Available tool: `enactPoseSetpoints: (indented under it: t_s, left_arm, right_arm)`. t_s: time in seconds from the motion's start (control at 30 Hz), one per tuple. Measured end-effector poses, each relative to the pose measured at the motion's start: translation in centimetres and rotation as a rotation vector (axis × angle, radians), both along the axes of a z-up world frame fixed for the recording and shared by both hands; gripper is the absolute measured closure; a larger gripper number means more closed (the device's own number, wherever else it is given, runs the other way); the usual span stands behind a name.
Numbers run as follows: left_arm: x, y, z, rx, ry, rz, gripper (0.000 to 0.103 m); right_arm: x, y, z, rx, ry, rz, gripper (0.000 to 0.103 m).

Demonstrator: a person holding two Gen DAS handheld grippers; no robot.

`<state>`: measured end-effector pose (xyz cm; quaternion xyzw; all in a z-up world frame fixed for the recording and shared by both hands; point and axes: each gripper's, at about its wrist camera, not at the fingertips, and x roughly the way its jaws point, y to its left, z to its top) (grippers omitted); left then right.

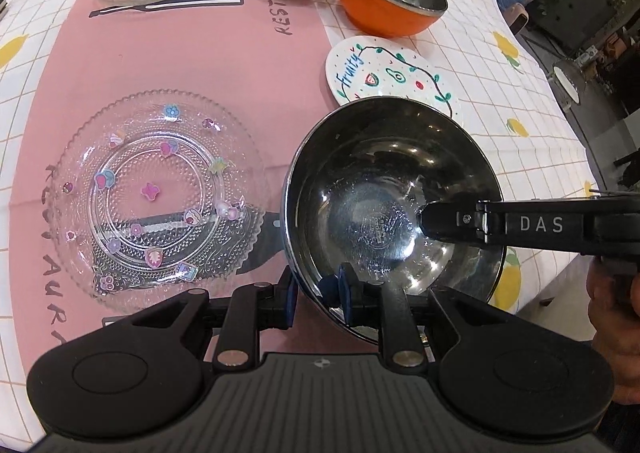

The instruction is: Organize plates and bowls

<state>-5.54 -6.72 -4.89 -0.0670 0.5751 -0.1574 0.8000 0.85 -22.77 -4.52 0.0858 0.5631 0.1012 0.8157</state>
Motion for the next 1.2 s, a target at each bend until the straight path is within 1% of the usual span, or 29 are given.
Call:
enactPoseSetpoints:
  t_s: [0.1,0.3,0.53,0.6,0.63,0.67,0.7,0.8,0.87,1.0,1.07,1.13,1.2]
  left_arm:
    - [0.0,-0.1,0.0,0.008,0.005,-0.008,0.078]
    - [0.0,-0.3,0.0,-0.001,0.023,-0.025,0.077]
    - [0.0,-0.5,0.0,0.004,0.014,-0.032,0.072]
    - [0.1,-0.6,0.0,0.000,0.010,-0.034,0.070]
    - [0.1,-0.6,0.1,-0.002,0.009,-0.036,0.068]
    - [0.0,-0.7,0.1,-0.002,0.009,-0.040,0.068]
    - [0.1,-0.8,0.2,0.002,0.008,-0.046,0.068]
    - [0.0,-0.8,0.3,0.014,0.004,-0.053,0.067]
    - [0.0,-0.7,0.5,0.023,-0.001,-0.049,0.059]
    - [-0.1,-0.5,1.3,0.043,-0.037,-0.044,0.053]
    - [0.0,-0.3,1.8,0.047,-0.061,-0.041,0.047]
    - [0.2,0.0,2.4,0.048,-0.083,-0.029,0.045]
    - [0.6,0.4,3.0,0.040,-0.102,-0.011,0.045]
  right_arm:
    - [0.1,0.2,0.0,-0.012,0.007,0.013,0.087]
    - [0.0,-0.1,0.1,-0.013,0.028,0.021,0.087]
    - [0.3,0.3,-0.4,-0.034,0.030,0.038,0.086]
    - [0.3,0.4,-0.5,-0.037,0.038,0.043,0.080]
    - [0.4,0.4,-0.6,-0.036,0.042,0.043,0.066]
    - [0.4,0.4,-0.7,-0.036,0.042,0.035,0.060]
    - [0.5,0.4,-0.6,-0.040,0.037,0.030,0.056]
    - [0.7,0.3,-0.2,-0.055,0.019,0.021,0.054]
    - [0.7,0.1,0.2,-0.063,0.002,0.009,0.052]
    - [0.9,-0.2,0.9,-0.074,-0.030,-0.008,0.050]
    - [1.0,-0.3,1.4,-0.068,-0.041,-0.011,0.050]
    - [1.2,-0.5,2.0,-0.060,-0.059,-0.022,0.050]
    - [1.5,-0.8,2.7,-0.049,-0.083,-0.038,0.050]
